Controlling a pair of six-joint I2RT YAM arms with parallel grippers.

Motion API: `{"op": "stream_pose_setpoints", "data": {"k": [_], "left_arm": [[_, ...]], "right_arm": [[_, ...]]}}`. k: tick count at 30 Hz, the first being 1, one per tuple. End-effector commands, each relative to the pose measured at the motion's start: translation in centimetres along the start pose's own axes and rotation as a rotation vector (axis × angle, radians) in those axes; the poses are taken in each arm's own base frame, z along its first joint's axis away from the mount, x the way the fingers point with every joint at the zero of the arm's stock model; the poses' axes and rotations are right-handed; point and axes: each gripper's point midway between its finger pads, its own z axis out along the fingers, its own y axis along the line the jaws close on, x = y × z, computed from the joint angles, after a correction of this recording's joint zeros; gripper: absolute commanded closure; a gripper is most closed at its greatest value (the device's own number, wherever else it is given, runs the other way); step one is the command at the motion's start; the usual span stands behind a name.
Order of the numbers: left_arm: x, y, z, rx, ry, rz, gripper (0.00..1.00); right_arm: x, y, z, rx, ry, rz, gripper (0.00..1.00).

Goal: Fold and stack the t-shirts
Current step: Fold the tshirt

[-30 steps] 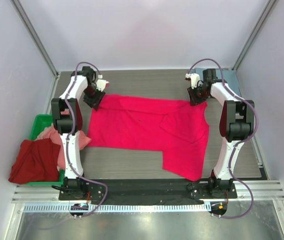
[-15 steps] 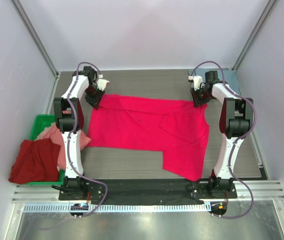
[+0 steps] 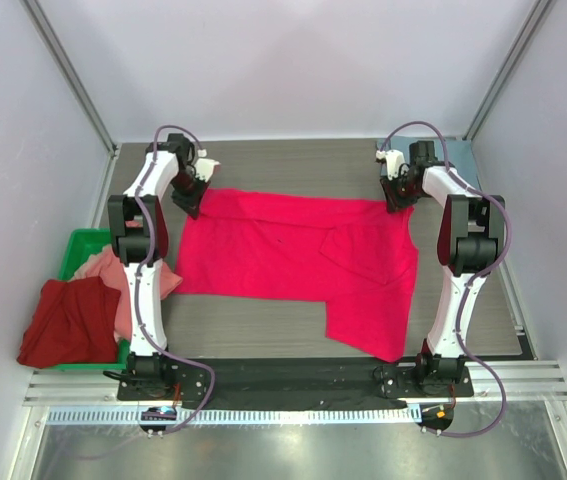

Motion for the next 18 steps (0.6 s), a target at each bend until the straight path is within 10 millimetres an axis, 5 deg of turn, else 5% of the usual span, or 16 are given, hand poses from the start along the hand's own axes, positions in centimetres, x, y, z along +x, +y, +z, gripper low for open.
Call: {"op": "stream_pose_setpoints", "data": {"k": [1, 11, 18], "left_arm": [[-1.3, -0.4, -1.9, 0.003, -0.059, 0.026, 1.00], [0.7, 2.3, -6.5, -0.153, -0.003, 0.196, 1.00], [1.9, 2.6, -5.8, -0.163, 0.060, 0.191, 0.97]], "right_arm": [[-0.1, -1.7, 0.6, 0.047, -0.003, -0.016, 0.71], [0.4, -2.4, 0.4, 0.062, 0.001, -0.014, 0.71], [0.4, -2.4, 0.7, 0.058, 0.002, -0.003, 0.71]]}}
